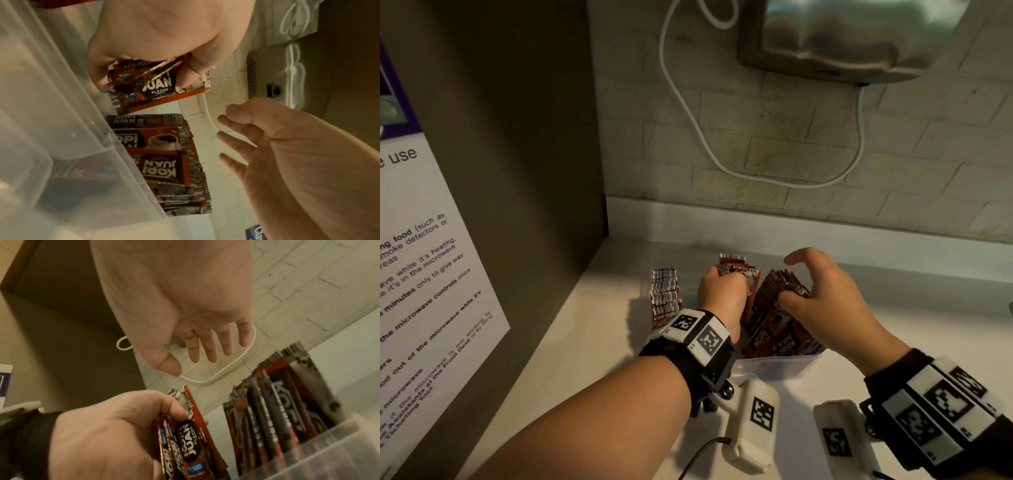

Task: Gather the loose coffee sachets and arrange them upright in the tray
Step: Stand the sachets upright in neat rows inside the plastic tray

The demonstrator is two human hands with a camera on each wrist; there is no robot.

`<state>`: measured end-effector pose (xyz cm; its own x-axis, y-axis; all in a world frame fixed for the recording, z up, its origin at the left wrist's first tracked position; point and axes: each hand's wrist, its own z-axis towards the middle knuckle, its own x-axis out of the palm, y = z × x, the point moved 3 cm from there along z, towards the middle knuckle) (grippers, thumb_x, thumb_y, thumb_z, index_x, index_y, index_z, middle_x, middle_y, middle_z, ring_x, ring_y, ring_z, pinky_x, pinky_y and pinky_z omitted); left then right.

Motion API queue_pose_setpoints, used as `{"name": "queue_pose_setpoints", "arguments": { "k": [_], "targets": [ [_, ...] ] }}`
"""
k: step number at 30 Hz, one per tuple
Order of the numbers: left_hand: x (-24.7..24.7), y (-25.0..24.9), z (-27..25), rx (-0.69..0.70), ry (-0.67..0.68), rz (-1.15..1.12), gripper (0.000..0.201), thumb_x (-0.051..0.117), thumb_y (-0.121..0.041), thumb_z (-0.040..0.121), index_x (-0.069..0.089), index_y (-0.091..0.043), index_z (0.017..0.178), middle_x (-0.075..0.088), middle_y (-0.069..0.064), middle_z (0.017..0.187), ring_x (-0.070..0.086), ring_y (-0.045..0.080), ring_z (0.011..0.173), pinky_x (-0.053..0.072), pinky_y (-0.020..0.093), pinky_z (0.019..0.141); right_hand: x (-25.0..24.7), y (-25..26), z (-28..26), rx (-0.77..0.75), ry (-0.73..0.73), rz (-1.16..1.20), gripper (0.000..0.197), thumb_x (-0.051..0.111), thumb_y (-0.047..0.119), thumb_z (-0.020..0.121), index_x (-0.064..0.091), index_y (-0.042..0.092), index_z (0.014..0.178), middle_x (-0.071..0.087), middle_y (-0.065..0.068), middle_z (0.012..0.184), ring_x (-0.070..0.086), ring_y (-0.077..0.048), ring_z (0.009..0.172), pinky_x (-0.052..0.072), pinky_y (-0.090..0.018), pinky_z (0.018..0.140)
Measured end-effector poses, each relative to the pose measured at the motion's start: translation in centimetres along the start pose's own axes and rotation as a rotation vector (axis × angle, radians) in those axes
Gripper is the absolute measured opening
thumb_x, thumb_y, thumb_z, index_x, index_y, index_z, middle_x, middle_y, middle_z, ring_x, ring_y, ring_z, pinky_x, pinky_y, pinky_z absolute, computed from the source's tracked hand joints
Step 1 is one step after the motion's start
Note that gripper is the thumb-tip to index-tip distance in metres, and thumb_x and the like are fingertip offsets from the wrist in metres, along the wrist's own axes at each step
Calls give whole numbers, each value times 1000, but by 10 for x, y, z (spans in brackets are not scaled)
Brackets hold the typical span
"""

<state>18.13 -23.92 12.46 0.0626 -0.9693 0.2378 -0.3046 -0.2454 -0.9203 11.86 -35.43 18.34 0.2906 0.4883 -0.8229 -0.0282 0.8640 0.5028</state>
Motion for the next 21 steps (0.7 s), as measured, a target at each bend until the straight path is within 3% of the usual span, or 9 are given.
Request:
{"name": "queue_pose_setpoints", "arguments": {
  "k": [4, 7, 9, 12, 13, 16, 19, 21],
  "targets": [
    [-2, -7, -10, 3, -3, -78, 25, 48, 1, 60, 55, -15, 78, 64, 14, 87, 65, 39, 90, 52, 57, 84, -1, 6, -7, -30, -3, 83, 57, 66, 16, 80, 43, 21, 131, 47, 10, 125, 47, -11, 89, 41, -28, 81],
    [1, -14, -18, -57, 107, -202, 22, 46, 3, 69, 59, -9, 83, 61, 13, 77, 64, 32, 73, 55, 44, 73, 6, 13, -11, -44, 168, 165, 80, 72, 18, 73, 32, 22, 142, 43, 13, 127, 48, -6, 108, 45, -25, 89],
    [3, -17, -22, -119, 184, -245, 20, 47, -4, 71, 60, -7, 86, 59, 10, 71, 60, 28, 66, 53, 38, 68, 18, 17, -14, -91, 266, 177, 85, 71, 23, 69, 28, 28, 143, 50, 9, 125, 56, -10, 108, 52, -31, 89],
    [1, -17, -26, -148, 245, -236, 7, 55, -15, 79, 60, -11, 82, 60, 5, 69, 60, 22, 63, 49, 30, 62, 34, 21, -19, -118, 305, 129, 88, 66, 20, 78, 13, 28, 148, 44, 0, 128, 58, -15, 104, 54, -32, 85],
    [1, -16, -27, -144, 259, -225, 10, 60, -20, 80, 60, -12, 85, 61, 4, 72, 61, 20, 65, 49, 29, 62, 38, 24, -21, -128, 311, 109, 89, 64, 20, 82, 6, 26, 150, 40, -3, 131, 57, -17, 104, 53, -32, 86],
    [-2, -13, -25, -101, 239, -199, 46, 77, -26, 76, 58, -9, 114, 67, 6, 93, 67, 22, 83, 54, 34, 70, 44, 31, -25, -175, 347, 46, 87, 57, 14, 87, -1, 19, 150, 36, -5, 124, 54, -15, 93, 51, -28, 78],
    [-8, -14, -21, -22, 136, -266, 48, 77, -24, 80, 56, -13, 121, 66, 7, 97, 67, 23, 88, 54, 35, 70, 44, 38, -26, -220, 397, 98, 97, 63, 16, 83, -4, 23, 151, 39, 1, 122, 53, -7, 86, 49, -21, 70],
    [-14, -18, -16, 77, 74, -318, 51, 74, -25, 83, 49, -29, 127, 64, 7, 105, 65, 23, 91, 52, 34, 65, 41, 39, -25, -237, 318, 211, 96, 73, 16, 77, 11, 23, 150, 48, 7, 124, 53, 3, 90, 44, -10, 74]
  ]
}}
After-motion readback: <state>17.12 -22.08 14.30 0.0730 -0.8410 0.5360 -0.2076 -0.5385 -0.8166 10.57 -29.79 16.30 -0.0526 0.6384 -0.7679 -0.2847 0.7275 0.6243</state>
